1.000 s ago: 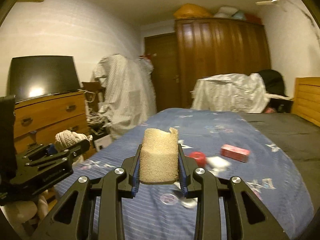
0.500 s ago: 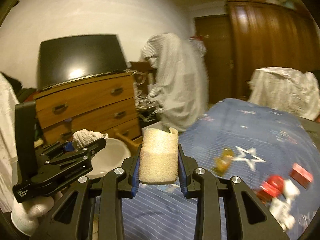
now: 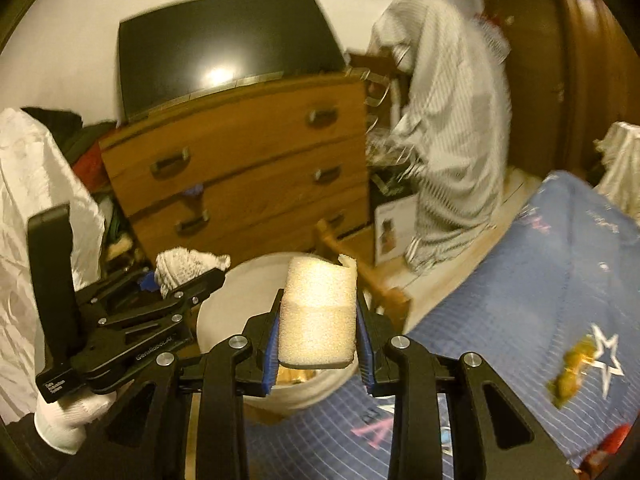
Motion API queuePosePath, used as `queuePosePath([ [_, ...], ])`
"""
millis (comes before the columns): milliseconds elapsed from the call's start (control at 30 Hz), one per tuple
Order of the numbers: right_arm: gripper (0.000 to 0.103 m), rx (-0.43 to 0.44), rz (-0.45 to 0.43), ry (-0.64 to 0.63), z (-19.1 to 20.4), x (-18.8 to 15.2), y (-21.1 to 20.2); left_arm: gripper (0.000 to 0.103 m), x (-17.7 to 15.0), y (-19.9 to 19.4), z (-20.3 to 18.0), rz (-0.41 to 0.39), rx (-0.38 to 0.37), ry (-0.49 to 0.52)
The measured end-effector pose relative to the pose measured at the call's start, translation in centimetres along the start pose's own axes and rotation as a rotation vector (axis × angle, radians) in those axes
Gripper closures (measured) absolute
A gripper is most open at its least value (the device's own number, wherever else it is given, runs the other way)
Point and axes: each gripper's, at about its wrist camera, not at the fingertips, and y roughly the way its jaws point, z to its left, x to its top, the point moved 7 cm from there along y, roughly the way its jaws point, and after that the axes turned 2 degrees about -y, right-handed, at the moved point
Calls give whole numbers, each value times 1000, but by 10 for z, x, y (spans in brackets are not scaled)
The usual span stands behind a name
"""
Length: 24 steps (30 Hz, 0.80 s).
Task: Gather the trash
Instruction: 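Lift the towel and sponge and carry them over the white bucket, then open the left tool dropping the towel while the right tool drops the sponge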
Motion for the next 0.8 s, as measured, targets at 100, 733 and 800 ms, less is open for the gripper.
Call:
queuePosePath([
  [100, 71, 27, 90, -16, 11, -2, 40, 58, -2, 23, 12, 70, -15, -11],
  [733, 71, 91, 338, -13, 0, -34, 150, 58, -42, 106, 55, 311, -23, 10],
  [800, 71, 91, 338, -12, 0, -35, 152, 58, -42, 108, 56, 312, -22, 14],
])
